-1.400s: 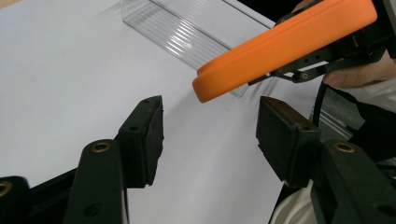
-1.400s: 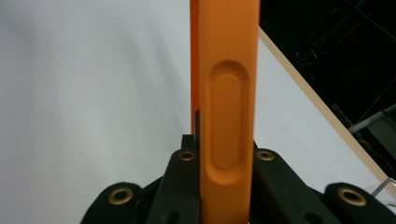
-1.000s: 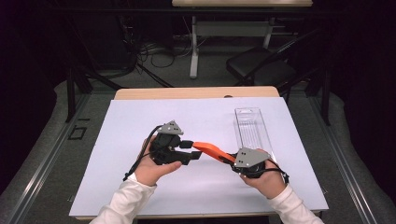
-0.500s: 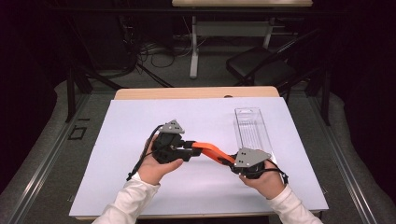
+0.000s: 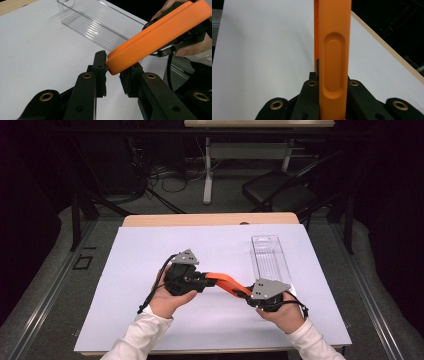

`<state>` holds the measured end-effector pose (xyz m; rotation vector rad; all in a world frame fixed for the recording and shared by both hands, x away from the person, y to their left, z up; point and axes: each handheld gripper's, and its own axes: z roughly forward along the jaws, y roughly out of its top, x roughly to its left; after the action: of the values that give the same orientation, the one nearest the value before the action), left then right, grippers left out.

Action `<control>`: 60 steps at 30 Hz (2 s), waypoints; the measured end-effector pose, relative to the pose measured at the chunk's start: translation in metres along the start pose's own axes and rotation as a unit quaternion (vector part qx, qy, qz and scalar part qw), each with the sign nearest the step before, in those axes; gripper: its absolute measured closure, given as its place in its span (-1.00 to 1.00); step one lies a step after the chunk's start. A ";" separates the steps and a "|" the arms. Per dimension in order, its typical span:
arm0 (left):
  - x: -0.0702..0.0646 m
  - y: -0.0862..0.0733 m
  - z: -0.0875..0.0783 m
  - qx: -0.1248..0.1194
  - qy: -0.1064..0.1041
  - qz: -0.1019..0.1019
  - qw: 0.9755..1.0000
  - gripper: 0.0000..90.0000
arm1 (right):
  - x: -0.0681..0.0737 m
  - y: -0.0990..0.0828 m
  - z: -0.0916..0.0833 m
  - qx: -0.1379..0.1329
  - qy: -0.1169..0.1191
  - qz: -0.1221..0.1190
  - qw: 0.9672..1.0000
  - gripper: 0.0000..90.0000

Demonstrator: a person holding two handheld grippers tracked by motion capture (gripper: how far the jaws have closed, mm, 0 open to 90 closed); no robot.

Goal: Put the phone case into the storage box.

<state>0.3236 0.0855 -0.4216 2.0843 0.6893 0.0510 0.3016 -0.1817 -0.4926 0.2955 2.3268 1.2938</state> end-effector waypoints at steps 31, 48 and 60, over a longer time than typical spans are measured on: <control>-0.003 -0.002 0.000 -0.015 0.001 -0.022 1.000 0.78 | 0.000 0.000 0.000 0.004 -0.002 -0.002 1.000 0.91; -0.003 -0.001 0.002 -0.017 0.003 -0.024 1.000 0.80 | 0.000 0.000 0.001 0.005 -0.004 0.002 1.000 0.85; -0.003 0.000 0.002 -0.007 0.014 -0.025 1.000 0.81 | 0.000 0.000 0.000 -0.001 -0.011 0.005 1.000 0.72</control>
<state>0.3219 0.0822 -0.4220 2.0563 0.7557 0.0572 0.3018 -0.1812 -0.4926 0.3210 2.3087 1.2901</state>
